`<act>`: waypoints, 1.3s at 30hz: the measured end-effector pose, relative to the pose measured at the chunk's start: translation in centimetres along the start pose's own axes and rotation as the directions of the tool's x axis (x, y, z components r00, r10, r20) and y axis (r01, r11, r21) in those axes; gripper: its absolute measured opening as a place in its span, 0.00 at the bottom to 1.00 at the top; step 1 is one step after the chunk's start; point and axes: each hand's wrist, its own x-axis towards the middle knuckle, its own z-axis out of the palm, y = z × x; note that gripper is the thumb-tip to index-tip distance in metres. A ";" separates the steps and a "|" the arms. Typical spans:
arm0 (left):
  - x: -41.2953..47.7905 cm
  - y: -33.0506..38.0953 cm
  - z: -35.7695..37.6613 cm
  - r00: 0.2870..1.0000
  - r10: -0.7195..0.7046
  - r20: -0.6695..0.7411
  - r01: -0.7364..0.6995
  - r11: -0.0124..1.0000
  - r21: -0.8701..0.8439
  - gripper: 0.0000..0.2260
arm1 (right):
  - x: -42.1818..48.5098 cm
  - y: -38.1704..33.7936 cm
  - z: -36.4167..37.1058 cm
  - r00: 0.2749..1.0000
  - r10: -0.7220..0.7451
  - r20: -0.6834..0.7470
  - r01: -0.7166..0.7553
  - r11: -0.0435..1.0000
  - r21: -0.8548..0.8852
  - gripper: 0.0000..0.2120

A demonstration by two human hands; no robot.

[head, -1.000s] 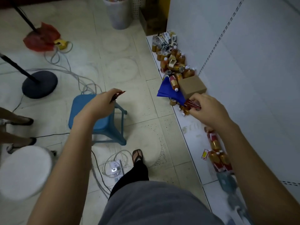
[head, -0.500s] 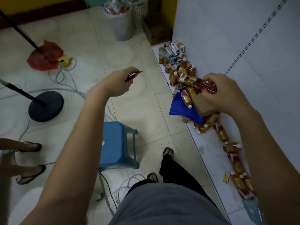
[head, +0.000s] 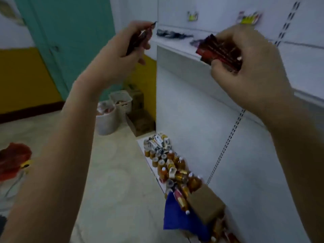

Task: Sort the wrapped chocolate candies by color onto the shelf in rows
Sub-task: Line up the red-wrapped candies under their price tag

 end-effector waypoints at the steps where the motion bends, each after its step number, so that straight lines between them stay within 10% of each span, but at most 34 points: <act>1: 2.4 0.4 0.2 0.998 0.065 0.013 -0.065 0.998 -0.023 0.19 | 0.6 0.2 -1.5 0.999 0.002 -0.042 -0.004 0.998 -0.058 0.17; 8: 16.6 6.9 7.3 0.855 0.378 0.354 -0.339 0.925 -0.169 0.16 | -0.3 3.4 -10.6 0.943 0.313 -0.113 -0.328 0.815 -0.478 0.13; 12: 22.5 10.7 13.4 0.680 0.453 0.577 -0.290 0.888 -0.357 0.14 | -0.4 5.2 -15.1 0.797 0.596 -0.103 -0.501 0.554 -0.665 0.15; 21: 27.6 14.8 25.6 0.251 0.467 0.848 0.019 0.874 -0.486 0.15 | 2.0 13.8 -18.6 0.443 0.894 -0.066 -0.832 0.382 -0.402 0.08; 28: 28.7 15.4 32.2 0.317 0.465 0.827 -0.062 0.880 -0.471 0.30 | 1.6 19.9 -16.5 0.341 0.940 -0.004 -0.912 0.330 -0.242 0.13; 34: 28.5 13.5 33.4 0.337 0.616 0.712 -0.398 0.779 -0.485 0.18 | 0.6 22.0 -16.3 0.369 0.928 0.041 -0.857 0.357 -0.372 0.08; 39: 28.6 12.7 33.1 0.311 0.616 0.724 -0.333 0.784 -0.524 0.13 | -0.6 23.5 -15.3 0.504 0.860 -0.074 -0.822 0.453 -0.345 0.09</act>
